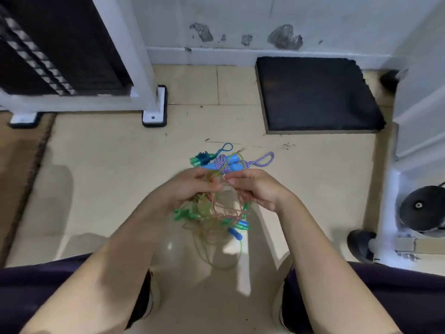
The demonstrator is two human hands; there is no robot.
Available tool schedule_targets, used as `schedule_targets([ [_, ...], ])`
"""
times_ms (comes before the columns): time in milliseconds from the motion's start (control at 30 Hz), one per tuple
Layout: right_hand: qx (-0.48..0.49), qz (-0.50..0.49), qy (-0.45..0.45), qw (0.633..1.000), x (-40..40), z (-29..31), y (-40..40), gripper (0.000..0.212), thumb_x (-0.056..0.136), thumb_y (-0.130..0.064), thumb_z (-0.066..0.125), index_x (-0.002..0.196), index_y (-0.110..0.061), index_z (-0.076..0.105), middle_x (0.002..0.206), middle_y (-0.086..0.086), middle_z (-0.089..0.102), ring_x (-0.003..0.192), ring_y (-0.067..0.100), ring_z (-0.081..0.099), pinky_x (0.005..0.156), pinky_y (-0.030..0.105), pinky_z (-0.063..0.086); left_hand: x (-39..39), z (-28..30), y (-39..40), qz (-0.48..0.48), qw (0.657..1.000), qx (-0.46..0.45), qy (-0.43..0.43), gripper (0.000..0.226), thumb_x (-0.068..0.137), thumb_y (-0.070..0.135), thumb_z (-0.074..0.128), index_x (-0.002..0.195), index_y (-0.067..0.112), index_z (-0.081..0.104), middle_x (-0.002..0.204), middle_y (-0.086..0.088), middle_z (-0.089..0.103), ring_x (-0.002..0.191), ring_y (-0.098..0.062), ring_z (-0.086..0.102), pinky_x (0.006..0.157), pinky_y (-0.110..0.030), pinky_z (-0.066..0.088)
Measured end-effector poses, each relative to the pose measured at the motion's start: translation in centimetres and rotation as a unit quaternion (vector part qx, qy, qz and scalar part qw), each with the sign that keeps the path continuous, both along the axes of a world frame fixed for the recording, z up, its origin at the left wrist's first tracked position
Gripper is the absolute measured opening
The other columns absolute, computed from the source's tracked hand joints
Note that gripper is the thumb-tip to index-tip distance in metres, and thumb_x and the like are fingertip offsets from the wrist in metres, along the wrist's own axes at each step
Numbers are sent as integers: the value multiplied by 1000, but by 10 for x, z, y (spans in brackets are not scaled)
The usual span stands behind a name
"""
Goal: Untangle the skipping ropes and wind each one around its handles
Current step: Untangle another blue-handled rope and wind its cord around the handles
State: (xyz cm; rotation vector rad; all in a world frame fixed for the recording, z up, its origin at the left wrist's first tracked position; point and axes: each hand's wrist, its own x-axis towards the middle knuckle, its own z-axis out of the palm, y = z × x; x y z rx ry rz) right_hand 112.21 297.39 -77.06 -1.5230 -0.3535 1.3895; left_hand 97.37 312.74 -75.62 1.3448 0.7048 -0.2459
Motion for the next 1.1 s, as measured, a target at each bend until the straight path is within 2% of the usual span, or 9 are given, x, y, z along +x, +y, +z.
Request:
schedule_targets([
  [300,66,144,-222,962,-18,231,-39,34,88,-12,70,120,-3,62,57,-5,56,49,13,49,52,26,42,-24,232,-37,-78,975,148,-144,25,78,-4,75,100,6,66,79,1,71,67,-13,67,62,-22,54],
  [433,118,108,-334,929,-33,301,-72,39,81,-30,79,116,-24,65,82,1,71,76,19,66,72,41,49,-46,304,-58,-42,949,213,-231,21,79,-5,73,93,6,63,73,0,67,58,-14,64,60,-23,54],
  [500,159,83,-360,916,-39,320,-85,41,80,-38,75,118,-30,65,93,1,73,84,16,68,75,38,52,-55,322,-66,-15,937,228,-264,22,78,-6,73,95,3,62,77,-2,65,59,-14,64,61,-24,54],
  [633,226,-60,-309,922,-49,328,-93,35,90,-51,61,112,-27,70,84,5,69,71,17,63,71,33,48,-64,320,-80,-28,930,249,-268,21,77,-3,76,91,7,64,80,-1,66,65,-12,66,64,-23,55],
  [733,225,-151,-306,913,-52,316,-89,24,98,-31,57,92,-18,76,69,1,58,63,17,50,62,28,43,-61,294,-85,-29,934,260,-243,19,77,-1,78,87,8,64,78,-2,64,63,-12,65,62,-23,54],
  [900,181,-124,-312,925,-55,283,-87,16,93,-10,62,82,-10,74,70,0,63,61,19,54,51,28,43,-59,245,-82,3,955,228,-191,21,73,3,82,83,9,64,73,-2,65,60,-15,63,62,-26,53],
  [967,183,-96,-281,937,-58,274,-86,9,91,-7,66,85,-3,72,74,2,66,63,22,57,51,28,47,-58,232,-77,-19,950,286,-125,43,60,31,93,88,13,66,80,3,65,70,-12,60,73,-31,51],
  [1033,190,-69,-262,944,-63,267,-82,15,88,-8,70,94,6,71,82,-5,70,66,22,60,58,27,52,-58,228,-76,-81,907,411,-36,87,40,66,85,113,23,61,109,12,61,97,-5,58,91,-30,48],
  [1100,199,-46,-252,946,-70,263,-75,18,86,-9,72,98,5,71,88,-9,72,68,21,62,65,28,55,-57,225,-81,-115,896,421,-78,87,56,63,84,130,28,55,128,19,54,115,5,50,103,-28,43],
])
